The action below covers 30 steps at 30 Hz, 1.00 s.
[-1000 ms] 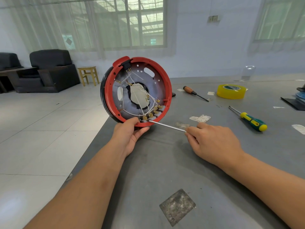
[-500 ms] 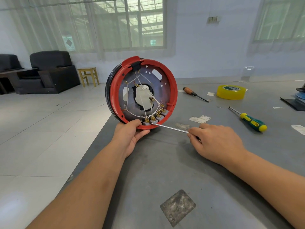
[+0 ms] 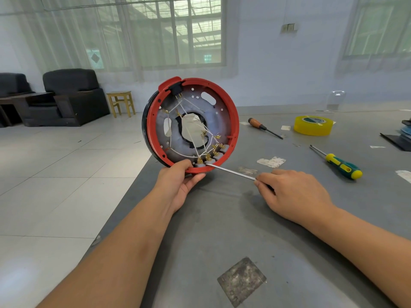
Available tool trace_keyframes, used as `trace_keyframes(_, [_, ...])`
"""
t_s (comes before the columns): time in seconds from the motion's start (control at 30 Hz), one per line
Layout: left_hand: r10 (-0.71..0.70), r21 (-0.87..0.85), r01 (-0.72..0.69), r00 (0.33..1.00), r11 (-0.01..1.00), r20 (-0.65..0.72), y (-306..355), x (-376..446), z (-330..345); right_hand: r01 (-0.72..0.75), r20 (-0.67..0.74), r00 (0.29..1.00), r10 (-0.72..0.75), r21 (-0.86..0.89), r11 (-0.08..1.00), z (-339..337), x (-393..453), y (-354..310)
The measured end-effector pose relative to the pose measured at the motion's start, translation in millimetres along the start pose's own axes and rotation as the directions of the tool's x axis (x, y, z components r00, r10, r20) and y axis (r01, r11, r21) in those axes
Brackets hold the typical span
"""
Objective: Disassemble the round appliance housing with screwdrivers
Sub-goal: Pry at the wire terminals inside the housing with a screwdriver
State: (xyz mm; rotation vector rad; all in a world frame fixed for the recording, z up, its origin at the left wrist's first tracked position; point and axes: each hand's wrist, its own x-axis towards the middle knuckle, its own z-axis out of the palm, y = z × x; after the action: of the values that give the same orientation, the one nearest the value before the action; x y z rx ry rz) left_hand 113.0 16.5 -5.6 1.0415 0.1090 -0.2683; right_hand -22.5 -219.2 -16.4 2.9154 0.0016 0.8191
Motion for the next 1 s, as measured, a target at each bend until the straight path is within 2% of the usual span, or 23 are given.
trace_keyframes(0.17, [-0.016, -0.05, 0.015, 1.0, 0.999, -0.013, -0.7, -4.1, 3.5, -0.025, 0.02, 0.999, 0.025, 0.027, 0.999, -1.3, -0.9, -1.6])
trace_keyframes(0.4, [-0.033, -0.12, 0.034, 0.999, 0.992, 0.011, -2.8, -12.3, 12.7, -0.137, 0.072, 0.989, 0.126, 0.184, 0.973, -1.8, 0.5, -20.9])
trace_keyframes(0.67, [-0.02, -0.073, 0.019, 1.0, 0.997, -0.01, -5.7, -12.5, 12.2, -0.148, 0.098, 0.986, 0.136, 0.129, 0.981, -5.3, -1.3, -17.7])
trace_keyframes(0.87, [-0.004, -0.045, 0.003, 1.0, 0.999, -0.023, -3.9, -7.2, 6.6, -0.099, 0.065, 0.994, 0.093, 0.097, 0.99, -10.0, -1.9, -13.1])
trace_keyframes(1.0, [0.008, -0.047, -0.008, 1.0, 0.999, -0.008, -2.3, -5.0, 4.4, -0.113, -0.039, 0.992, 0.118, 0.098, 0.989, -13.4, -2.2, -10.5])
